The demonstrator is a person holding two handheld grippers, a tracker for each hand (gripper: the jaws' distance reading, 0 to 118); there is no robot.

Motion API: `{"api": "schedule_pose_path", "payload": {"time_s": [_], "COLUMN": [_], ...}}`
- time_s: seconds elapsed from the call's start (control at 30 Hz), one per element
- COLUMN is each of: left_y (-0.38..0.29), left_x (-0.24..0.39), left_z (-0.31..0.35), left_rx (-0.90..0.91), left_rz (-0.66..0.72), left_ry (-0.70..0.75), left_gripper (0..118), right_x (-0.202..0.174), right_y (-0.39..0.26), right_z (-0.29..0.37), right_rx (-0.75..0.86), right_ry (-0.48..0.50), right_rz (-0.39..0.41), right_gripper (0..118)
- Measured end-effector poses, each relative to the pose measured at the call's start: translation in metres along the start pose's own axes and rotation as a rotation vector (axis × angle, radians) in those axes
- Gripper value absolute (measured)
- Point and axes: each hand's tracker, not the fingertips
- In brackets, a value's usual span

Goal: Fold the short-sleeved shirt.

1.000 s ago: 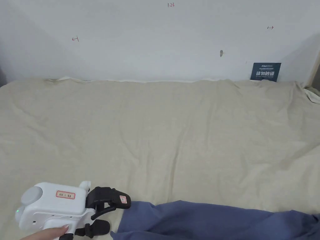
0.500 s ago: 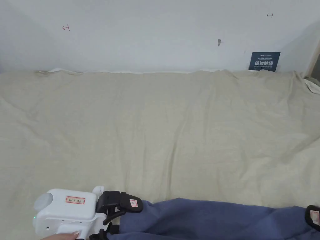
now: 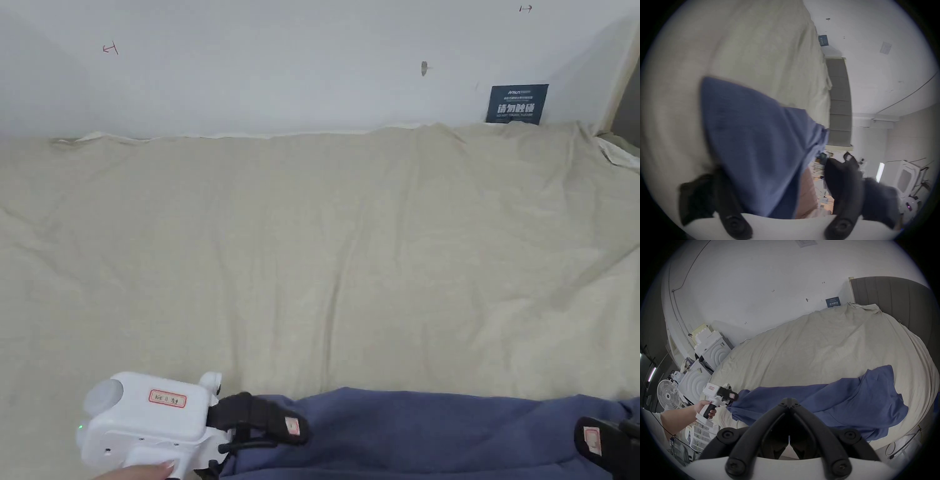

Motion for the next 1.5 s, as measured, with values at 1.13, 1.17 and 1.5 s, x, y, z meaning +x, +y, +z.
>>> {"api": "schedule_pose_path", "payload": {"time_s": [1.13,1.17,1.5], "left_y": [-0.033,-0.031,-0.028], "left_x": [0.230,0.231,0.245], "left_z": [-0.157,-0.174,-0.153], "left_rx": [-0.134,-0.152,-0.042], "left_rz": [-0.595,-0.571,-0.295], "left_ry": [0.688,0.664,0.138], "left_gripper": [9,10,99], "right_x": [0.037,0.040,0.071], "right_y": [-0.010,-0.012,-0.021], "right_z": [0.018,0.020,0.033], "right_rx": [0.056,0.061,0.063], "right_ry": [0.065,0.064,0.024], "right_rz": [-0.079,-0.091,-0.182], "right_gripper": [0,0,0]}}
